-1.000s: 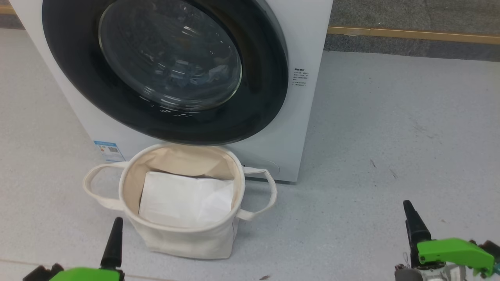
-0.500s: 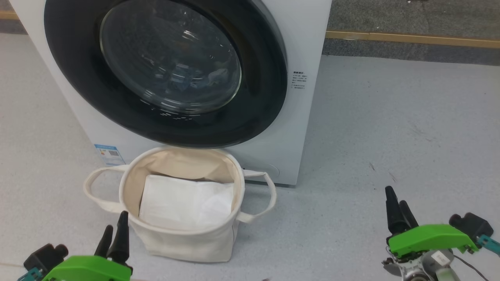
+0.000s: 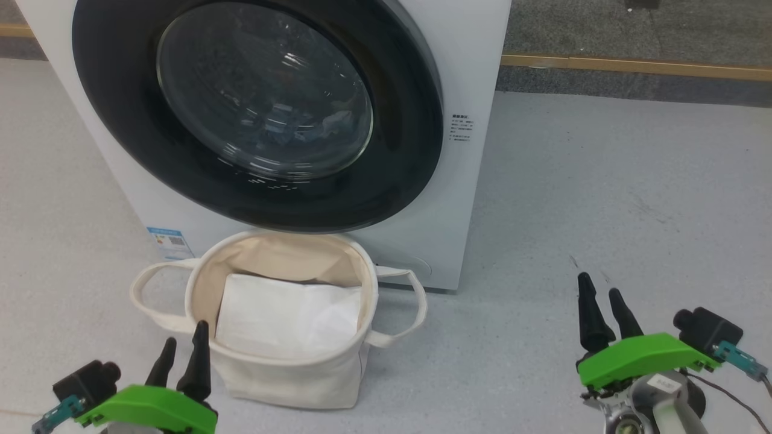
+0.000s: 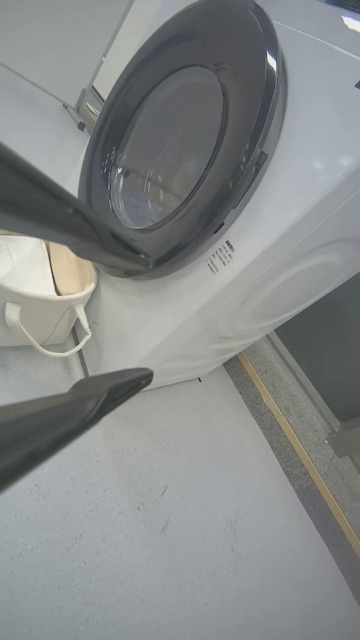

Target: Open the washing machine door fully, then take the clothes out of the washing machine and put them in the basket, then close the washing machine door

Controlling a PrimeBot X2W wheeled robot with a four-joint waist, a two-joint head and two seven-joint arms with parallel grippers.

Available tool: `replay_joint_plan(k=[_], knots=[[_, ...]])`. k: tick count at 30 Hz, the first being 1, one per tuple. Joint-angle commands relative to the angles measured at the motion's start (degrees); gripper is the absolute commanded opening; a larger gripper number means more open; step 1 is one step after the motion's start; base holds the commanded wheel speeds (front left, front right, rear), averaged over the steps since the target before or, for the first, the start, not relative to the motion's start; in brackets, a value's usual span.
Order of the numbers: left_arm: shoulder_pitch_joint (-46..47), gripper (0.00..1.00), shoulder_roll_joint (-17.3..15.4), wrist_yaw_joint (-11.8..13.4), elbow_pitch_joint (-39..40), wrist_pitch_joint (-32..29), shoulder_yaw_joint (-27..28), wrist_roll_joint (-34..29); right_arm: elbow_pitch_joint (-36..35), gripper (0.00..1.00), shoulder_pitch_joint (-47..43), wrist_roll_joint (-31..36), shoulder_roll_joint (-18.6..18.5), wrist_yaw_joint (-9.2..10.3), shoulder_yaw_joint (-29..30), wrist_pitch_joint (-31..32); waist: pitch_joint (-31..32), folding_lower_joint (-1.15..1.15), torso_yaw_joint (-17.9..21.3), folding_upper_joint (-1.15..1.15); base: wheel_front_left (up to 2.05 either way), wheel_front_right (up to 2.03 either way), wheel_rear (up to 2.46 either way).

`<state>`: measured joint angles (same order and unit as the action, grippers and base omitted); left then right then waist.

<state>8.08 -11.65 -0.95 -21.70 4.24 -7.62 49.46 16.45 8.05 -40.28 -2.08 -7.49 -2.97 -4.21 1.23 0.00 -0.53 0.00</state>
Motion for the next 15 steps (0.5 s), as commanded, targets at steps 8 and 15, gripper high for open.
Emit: replay_joint_plan(k=[8,15], knots=[[6.1,1.00,-2.7,1.5,-1.0,2.3,-0.6,-6.5,-3.0,1.00,4.6,8.2,-0.5,0.00,-2.1,-2.3,0.1,0.00,-0.2,0.00,0.00,0.00,0.00],[8.3,1.00,-3.7,2.5,-2.2,3.6,-2.3,-11.9,-3.5,1.00,5.7,14.8,-0.5,0.00,-3.0,-3.7,0.1,0.00,-0.2,0.00,0.00,0.00,0.00]])
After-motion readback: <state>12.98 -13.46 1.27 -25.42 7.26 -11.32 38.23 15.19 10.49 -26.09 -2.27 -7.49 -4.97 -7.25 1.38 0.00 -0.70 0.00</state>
